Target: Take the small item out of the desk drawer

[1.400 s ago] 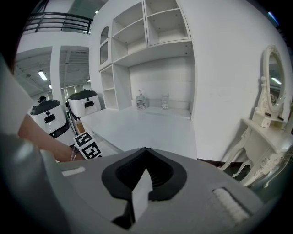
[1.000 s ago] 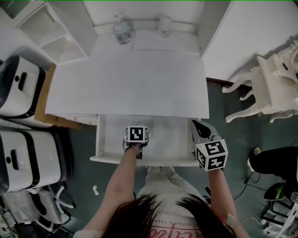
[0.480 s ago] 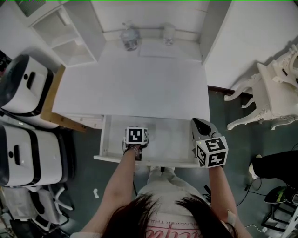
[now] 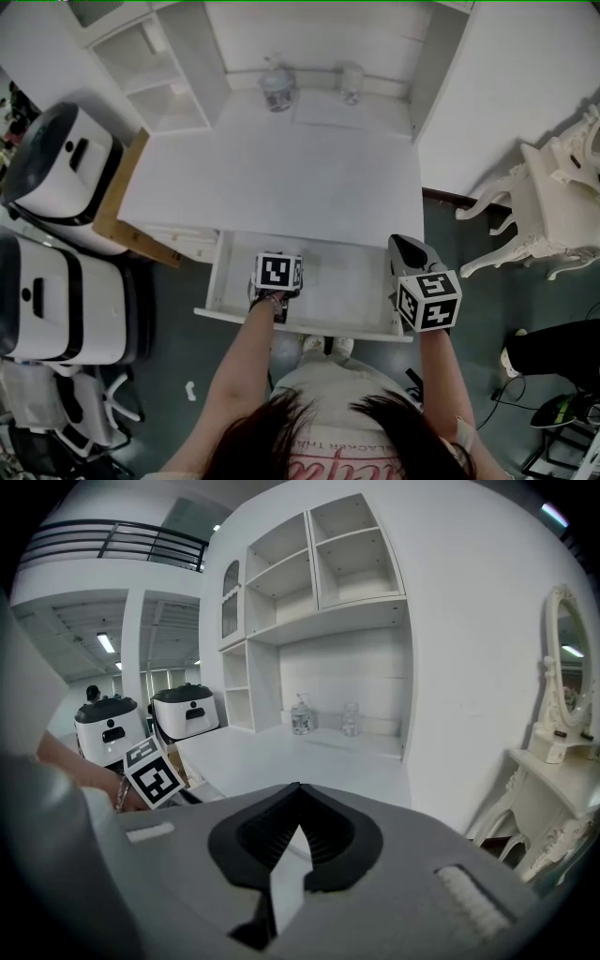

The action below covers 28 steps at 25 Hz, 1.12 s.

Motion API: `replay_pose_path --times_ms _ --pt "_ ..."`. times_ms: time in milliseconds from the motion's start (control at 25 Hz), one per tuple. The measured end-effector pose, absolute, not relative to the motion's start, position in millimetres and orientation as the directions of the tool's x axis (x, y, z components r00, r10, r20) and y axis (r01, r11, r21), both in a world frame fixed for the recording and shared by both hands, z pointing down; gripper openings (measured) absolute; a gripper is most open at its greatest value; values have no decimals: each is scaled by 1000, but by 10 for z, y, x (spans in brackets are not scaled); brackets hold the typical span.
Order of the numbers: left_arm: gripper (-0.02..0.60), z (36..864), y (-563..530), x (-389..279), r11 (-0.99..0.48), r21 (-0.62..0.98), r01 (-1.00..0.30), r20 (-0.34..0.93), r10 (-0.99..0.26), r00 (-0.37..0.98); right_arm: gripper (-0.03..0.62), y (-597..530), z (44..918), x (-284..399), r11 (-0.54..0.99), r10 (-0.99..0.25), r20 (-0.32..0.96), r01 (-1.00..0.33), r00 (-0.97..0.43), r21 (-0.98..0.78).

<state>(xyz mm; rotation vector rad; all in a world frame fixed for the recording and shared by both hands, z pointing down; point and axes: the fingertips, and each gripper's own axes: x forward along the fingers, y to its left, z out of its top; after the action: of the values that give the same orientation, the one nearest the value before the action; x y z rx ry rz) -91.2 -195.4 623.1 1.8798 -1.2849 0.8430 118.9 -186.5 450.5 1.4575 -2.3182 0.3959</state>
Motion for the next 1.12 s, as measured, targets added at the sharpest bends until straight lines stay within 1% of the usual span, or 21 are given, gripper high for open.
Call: replay_pose_path --times_ms 720,1120 --pt "192 5493 -2082 -994 -315 111 -943 730 -617 292 3 -2064 4058 1050 415 -845 341 -907 -412 -69" --pt "192 4995 -2268 -1006 -311 95 -946 634 -713 299 3 -2129 3746 1030 410 -871 274 -911 -407 -49"
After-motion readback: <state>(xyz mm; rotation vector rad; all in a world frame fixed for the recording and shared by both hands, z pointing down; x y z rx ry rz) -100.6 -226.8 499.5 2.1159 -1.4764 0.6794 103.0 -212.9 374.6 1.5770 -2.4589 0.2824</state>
